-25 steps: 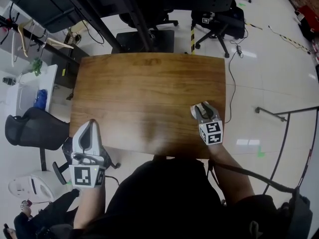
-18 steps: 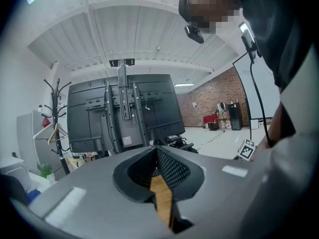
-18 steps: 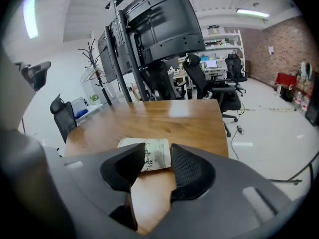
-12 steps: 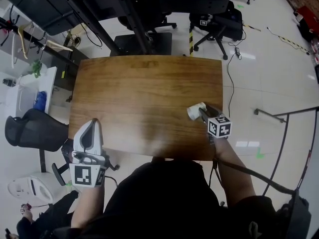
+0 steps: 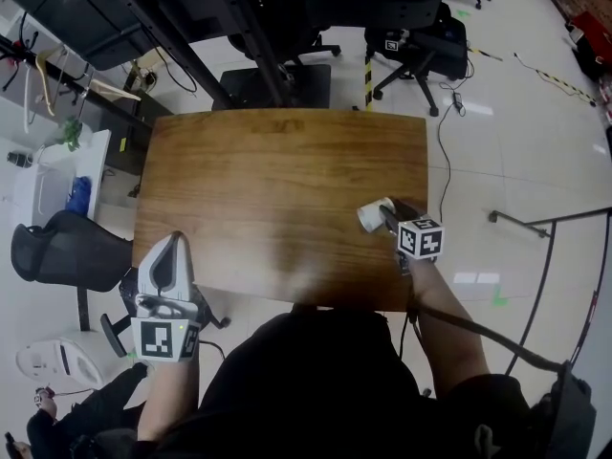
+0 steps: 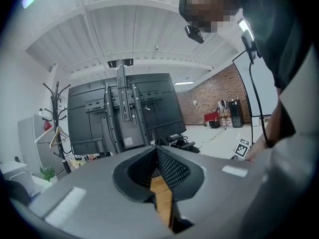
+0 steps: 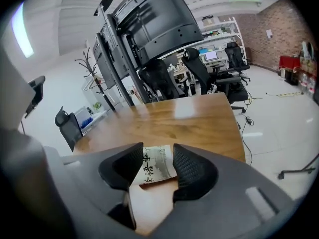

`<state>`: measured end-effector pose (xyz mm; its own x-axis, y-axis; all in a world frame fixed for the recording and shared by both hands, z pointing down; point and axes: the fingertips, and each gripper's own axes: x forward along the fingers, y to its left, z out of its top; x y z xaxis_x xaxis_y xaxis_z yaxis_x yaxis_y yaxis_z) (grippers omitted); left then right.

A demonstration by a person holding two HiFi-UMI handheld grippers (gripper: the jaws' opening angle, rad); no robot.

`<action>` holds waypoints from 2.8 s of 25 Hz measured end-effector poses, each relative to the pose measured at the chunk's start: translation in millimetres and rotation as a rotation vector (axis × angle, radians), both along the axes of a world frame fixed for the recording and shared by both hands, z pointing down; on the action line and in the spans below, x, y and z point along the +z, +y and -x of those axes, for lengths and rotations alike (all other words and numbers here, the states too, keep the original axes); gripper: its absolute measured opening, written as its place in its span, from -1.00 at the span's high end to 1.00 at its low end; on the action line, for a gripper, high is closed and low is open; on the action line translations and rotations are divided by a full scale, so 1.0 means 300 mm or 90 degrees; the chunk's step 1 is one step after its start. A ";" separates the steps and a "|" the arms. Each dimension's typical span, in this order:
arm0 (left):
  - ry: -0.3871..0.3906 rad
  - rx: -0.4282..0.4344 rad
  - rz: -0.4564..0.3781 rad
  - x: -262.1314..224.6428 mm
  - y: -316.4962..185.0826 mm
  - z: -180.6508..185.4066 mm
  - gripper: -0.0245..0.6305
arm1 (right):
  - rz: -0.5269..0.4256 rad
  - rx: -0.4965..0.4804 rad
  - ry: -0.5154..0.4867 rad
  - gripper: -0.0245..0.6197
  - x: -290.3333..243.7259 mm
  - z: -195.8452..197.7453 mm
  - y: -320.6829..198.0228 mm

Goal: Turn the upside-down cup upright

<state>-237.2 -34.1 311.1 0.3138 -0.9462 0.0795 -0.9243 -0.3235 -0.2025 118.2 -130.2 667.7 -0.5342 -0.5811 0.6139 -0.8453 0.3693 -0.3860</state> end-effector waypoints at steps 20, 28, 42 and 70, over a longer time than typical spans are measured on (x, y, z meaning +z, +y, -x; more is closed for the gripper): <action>0.015 0.000 -0.008 -0.014 -0.025 0.006 0.93 | -0.186 -0.203 0.177 0.83 -0.170 0.211 0.097; 0.020 -0.001 -0.009 -0.013 -0.025 0.028 0.93 | -0.183 -0.225 0.195 0.90 -0.165 0.249 0.121; 0.027 -0.005 -0.007 -0.006 -0.014 0.049 0.93 | -0.157 -0.227 0.201 0.81 -0.130 0.292 0.107; 0.015 -0.012 -0.008 -0.015 -0.007 0.060 0.93 | -0.094 -0.012 0.057 0.70 -0.098 0.144 0.000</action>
<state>-255.2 -36.1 306.5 0.2972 -0.9529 0.0599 -0.9348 -0.3032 -0.1848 75.0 -130.2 638.4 -0.4928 -0.6595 0.5676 -0.8664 0.4320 -0.2503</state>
